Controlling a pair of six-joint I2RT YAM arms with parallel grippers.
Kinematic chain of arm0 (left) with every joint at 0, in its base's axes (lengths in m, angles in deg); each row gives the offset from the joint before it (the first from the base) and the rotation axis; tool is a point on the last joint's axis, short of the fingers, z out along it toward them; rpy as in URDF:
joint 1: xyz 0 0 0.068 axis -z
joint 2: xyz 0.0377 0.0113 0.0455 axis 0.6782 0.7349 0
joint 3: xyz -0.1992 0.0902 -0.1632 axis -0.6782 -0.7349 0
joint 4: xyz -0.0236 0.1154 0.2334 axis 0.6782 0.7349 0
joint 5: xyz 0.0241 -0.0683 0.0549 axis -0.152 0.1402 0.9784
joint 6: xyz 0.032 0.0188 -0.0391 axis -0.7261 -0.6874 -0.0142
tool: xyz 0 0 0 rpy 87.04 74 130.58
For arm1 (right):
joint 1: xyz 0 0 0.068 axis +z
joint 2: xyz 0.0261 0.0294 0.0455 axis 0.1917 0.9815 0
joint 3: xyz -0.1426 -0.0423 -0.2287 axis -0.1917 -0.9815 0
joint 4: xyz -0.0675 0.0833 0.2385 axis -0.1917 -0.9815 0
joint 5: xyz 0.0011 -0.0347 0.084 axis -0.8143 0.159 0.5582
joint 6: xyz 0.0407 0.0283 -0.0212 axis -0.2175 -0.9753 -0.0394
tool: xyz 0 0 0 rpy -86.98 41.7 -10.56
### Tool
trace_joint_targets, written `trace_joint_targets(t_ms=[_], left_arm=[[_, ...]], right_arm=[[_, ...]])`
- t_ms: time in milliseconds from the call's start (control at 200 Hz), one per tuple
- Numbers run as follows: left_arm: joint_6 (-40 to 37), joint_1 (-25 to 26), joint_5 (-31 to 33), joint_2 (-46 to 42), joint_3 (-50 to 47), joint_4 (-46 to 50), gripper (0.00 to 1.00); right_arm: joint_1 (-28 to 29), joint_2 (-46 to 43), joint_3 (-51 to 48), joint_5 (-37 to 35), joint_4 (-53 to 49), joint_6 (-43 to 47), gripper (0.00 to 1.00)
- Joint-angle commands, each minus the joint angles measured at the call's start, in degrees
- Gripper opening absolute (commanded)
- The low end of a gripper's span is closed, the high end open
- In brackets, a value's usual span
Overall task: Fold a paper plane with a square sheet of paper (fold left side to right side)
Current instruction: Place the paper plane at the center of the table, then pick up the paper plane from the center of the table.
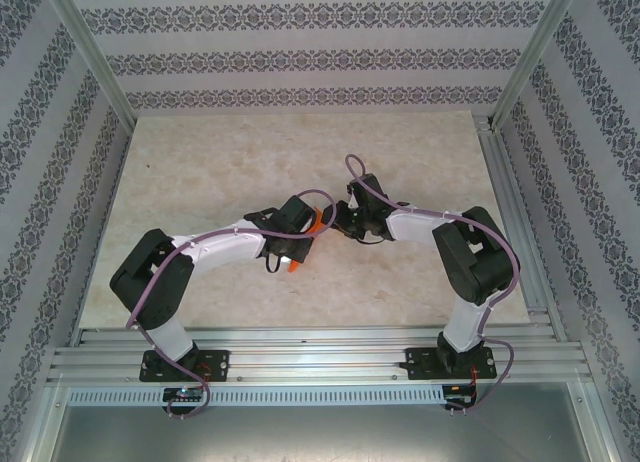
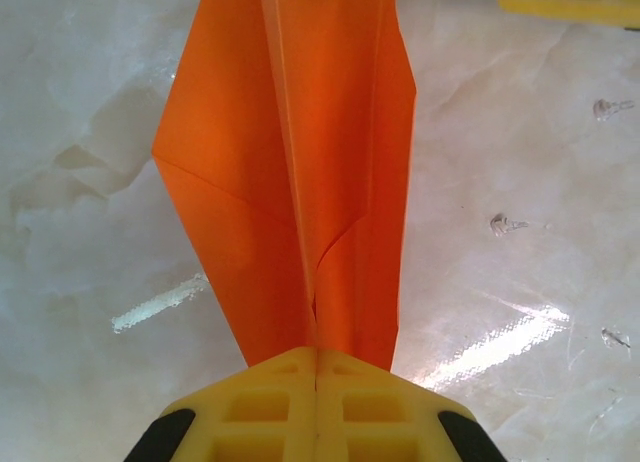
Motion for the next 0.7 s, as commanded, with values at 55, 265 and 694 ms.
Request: trace_joint_targets(t_ms=[55, 265, 694], left_arm=[[-0.2, 1.5, 0.1, 0.8, 1.2, -2.0, 0.00], [0.0, 1.8, 0.5, 1.2, 1.4, -1.8, 0.00], [0.4, 2.0, 0.4, 0.1, 1.5, -1.8, 0.00]], right_arm=[[0.8, 0.2, 3.3, -0.1, -0.2, 0.6, 0.42], [1.7, 2.1, 3.0, -0.5, -0.8, 0.6, 0.39], [1.5, 1.8, 0.1, -1.9, -5.1, 3.7, 0.27]])
